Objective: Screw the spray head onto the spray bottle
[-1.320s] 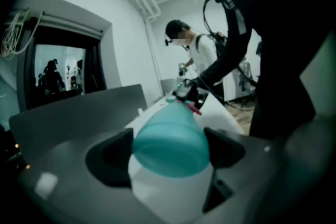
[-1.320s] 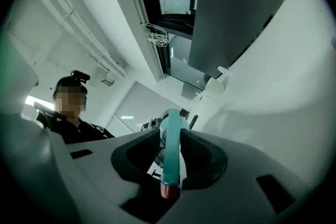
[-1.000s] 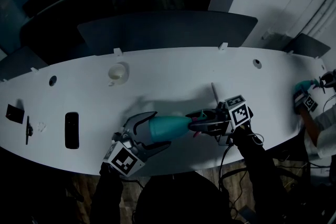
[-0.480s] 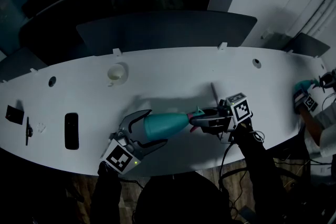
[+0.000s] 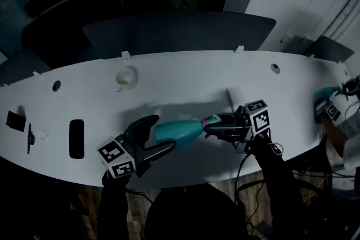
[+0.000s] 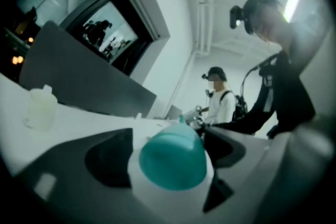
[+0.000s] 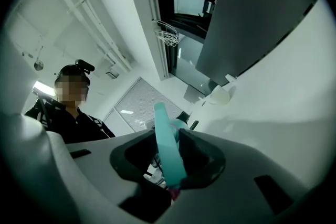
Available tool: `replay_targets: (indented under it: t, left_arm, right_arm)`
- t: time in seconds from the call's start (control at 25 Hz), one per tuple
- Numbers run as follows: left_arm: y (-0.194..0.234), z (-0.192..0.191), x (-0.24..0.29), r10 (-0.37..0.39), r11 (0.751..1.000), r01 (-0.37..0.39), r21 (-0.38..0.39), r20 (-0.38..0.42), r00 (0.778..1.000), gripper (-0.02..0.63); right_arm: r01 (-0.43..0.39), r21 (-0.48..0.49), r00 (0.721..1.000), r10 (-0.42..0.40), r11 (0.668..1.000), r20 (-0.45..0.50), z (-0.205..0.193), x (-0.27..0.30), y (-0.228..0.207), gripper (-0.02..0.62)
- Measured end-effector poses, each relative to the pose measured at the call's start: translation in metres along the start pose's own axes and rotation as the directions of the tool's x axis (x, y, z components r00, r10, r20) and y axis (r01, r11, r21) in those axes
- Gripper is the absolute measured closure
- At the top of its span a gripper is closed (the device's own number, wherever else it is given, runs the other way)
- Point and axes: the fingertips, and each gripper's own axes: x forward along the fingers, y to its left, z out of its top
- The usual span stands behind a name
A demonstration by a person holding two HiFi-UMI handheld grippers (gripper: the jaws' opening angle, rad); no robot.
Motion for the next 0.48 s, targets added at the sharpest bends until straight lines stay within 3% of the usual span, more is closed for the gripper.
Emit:
replay_targets:
  t: [0.16, 0.24, 0.32, 0.36, 0.4, 0.44, 0.48]
  left_arm:
    - [-0.002, -0.016, 0.01, -0.056, 0.986, 0.045, -0.162, -0.069, 0.996, 0.178]
    - [-0.006, -0.02, 0.011, -0.059, 0.993, 0.048, -0.108, -0.099, 0.993, 0.19]
    - [-0.01, -0.02, 0.012, -0.014, 0.997, 0.023, 0.071, -0.136, 0.991, 0.197]
    - [-0.012, -0.018, 0.013, 0.02, 0.981, 0.009, 0.191, -0.152, 0.988, 0.199]
    - [-0.014, -0.016, 0.015, 0.059, 0.947, -0.003, 0.32, -0.166, 0.984, 0.201]
    - [-0.015, -0.013, 0.017, 0.106, 0.893, -0.013, 0.451, -0.182, 0.978, 0.202]
    - [-0.015, -0.012, 0.018, 0.16, 0.816, -0.018, 0.578, -0.196, 0.967, 0.204]
  right_arm:
    - [0.005, -0.02, 1.0, -0.005, 1.0, 0.019, 0.003, 0.001, 0.001, 0.462]
    - [0.011, -0.022, 1.0, -0.01, 1.0, 0.018, 0.003, 0.0, 0.0, 0.462]
    - [0.017, -0.019, 1.0, -0.016, 1.0, 0.012, 0.002, 0.0, 0.0, 0.462]
    - [0.021, -0.011, 1.0, -0.02, 1.0, 0.017, 0.002, -0.001, -0.001, 0.462]
    - [0.026, 0.002, 0.999, -0.026, 1.0, 0.028, 0.003, -0.002, -0.002, 0.462]
    - [0.032, 0.017, 0.999, -0.032, 0.999, 0.039, 0.003, -0.002, -0.003, 0.463]
    - [0.035, 0.032, 0.998, -0.036, 0.999, 0.048, 0.003, -0.002, -0.004, 0.463]
